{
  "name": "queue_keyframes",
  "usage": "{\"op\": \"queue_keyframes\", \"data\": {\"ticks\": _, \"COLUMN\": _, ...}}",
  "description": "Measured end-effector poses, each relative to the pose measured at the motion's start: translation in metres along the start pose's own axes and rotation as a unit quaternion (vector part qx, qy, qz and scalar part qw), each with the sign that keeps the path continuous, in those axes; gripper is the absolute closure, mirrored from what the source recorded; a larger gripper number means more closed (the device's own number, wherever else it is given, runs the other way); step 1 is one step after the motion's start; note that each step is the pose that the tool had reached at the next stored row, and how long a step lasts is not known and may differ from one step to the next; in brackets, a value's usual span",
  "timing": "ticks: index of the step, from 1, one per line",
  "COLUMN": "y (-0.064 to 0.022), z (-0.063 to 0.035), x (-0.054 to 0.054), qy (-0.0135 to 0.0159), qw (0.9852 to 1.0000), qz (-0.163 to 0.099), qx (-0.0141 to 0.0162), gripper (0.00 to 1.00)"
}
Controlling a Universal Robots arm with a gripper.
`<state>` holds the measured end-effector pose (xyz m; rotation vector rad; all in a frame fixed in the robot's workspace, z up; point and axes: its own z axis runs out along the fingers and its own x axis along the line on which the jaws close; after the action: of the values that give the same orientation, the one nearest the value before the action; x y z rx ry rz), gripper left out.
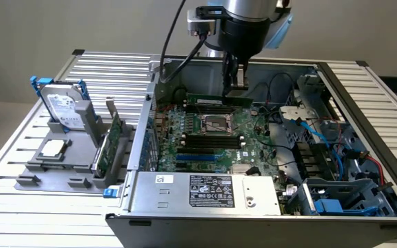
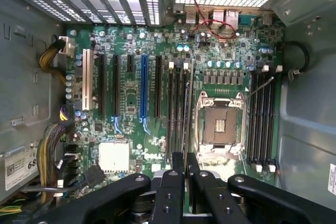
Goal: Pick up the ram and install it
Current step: 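Insert the ram into the slot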
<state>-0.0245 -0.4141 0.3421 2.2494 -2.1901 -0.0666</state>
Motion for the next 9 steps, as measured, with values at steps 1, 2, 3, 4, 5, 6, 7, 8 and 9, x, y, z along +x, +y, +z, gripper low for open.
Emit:
{"op": "queue_keyframes", "data": {"ticks": 1, "y": 0.0, "z": 0.001, "x": 0.0004, "qy": 0.0, "qw": 1.0, "qz": -0.003, "qx": -0.0007, "gripper": 0.86}}
{"op": "queue_keyframes", "data": {"ticks": 2, "y": 0.0, "z": 0.002, "x": 0.0005, "qy": 0.0004, "qw": 1.0, "qz": -0.006, "qx": -0.001, "gripper": 0.86}}
{"op": "queue_keyframes", "data": {"ticks": 3, "y": 0.0, "z": 0.003, "x": 0.0005, "qy": 0.0008, "qw": 0.9999, "qz": -0.012, "qx": -0.0013, "gripper": 0.86}}
{"op": "queue_keyframes", "data": {"ticks": 4, "y": 0.0, "z": 0.0037, "x": 0.0005, "qy": 0.001, "qw": 0.9998, "qz": -0.021, "qx": -0.0015, "gripper": 0.86}}
{"op": "queue_keyframes", "data": {"ticks": 5, "y": -0.0001, "z": 0.0043, "x": 0.0005, "qy": 0.0014, "qw": 0.9995, "qz": -0.03, "qx": -0.0019, "gripper": 0.86}}
{"op": "queue_keyframes", "data": {"ticks": 6, "y": -0.0001, "z": 0.0048, "x": 0.0006, "qy": 0.0019, "qw": 0.9993, "qz": -0.037, "qx": -0.0022, "gripper": 0.86}}
{"op": "queue_keyframes", "data": {"ticks": 7, "y": -0.0001, "z": 0.0058, "x": 0.0006, "qy": 0.0021, "qw": 0.9991, "qz": -0.043, "qx": -0.0024, "gripper": 0.86}}
{"op": "queue_keyframes", "data": {"ticks": 8, "y": 0.0003, "z": 0.0073, "x": 0.0006, "qy": 0.0026, "qw": 0.999, "qz": -0.045, "qx": -0.0025, "gripper": 0.86}}
{"op": "queue_keyframes", "data": {"ticks": 9, "y": 0.001, "z": 0.0089, "x": 0.0007, "qy": 0.0033, "qw": 0.999, "qz": -0.045, "qx": -0.0025, "gripper": 0.86}}
